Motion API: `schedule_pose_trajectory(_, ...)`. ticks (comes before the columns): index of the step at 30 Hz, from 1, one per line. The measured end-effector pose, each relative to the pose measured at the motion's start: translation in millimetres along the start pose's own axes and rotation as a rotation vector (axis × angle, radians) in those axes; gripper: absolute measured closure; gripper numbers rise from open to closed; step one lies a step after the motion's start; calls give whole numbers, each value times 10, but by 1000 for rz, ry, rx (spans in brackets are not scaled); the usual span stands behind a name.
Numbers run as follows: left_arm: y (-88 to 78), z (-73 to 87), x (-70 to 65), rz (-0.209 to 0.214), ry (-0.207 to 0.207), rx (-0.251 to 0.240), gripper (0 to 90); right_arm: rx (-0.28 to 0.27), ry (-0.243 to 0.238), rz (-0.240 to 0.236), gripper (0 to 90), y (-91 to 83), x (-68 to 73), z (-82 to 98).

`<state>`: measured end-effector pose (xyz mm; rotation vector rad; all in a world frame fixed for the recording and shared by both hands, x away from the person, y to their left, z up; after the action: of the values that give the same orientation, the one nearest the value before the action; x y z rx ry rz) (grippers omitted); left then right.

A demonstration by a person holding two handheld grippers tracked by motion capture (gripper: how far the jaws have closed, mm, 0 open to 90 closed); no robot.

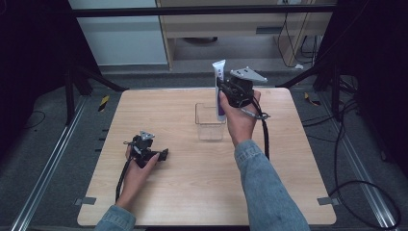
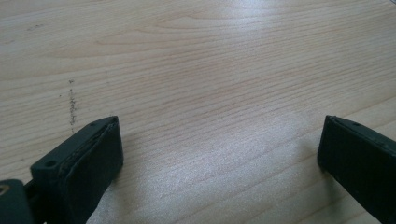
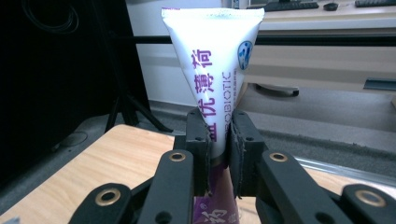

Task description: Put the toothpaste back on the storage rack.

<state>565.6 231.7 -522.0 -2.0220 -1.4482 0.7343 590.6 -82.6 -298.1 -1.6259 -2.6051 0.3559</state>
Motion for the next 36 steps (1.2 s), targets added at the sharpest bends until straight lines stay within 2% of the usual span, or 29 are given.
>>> schedule_pose_trajectory(10,0,1,-1,0,-2,0,0,-9,-12,17,798,213,17,75)
schedule_pose_trajectory(17,0,1,-2,0,-3,0,0,-21,5,30,797,328,24,103)
schedule_pose_trajectory(36,0,0,-1,0,-1,0,0,-16,10,49,796,474,15,178)
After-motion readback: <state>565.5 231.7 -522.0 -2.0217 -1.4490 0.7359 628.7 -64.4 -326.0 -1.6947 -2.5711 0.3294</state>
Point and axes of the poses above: each handheld gripper's, and its own axes: y roughly forward along the jaws, z roughly out of its underside, x roughly to its left, the point moved 2 cm from there along y, roughly forward along the jaws, and after that the axes turned 11 degrees about -y, right-handed, at the moved point
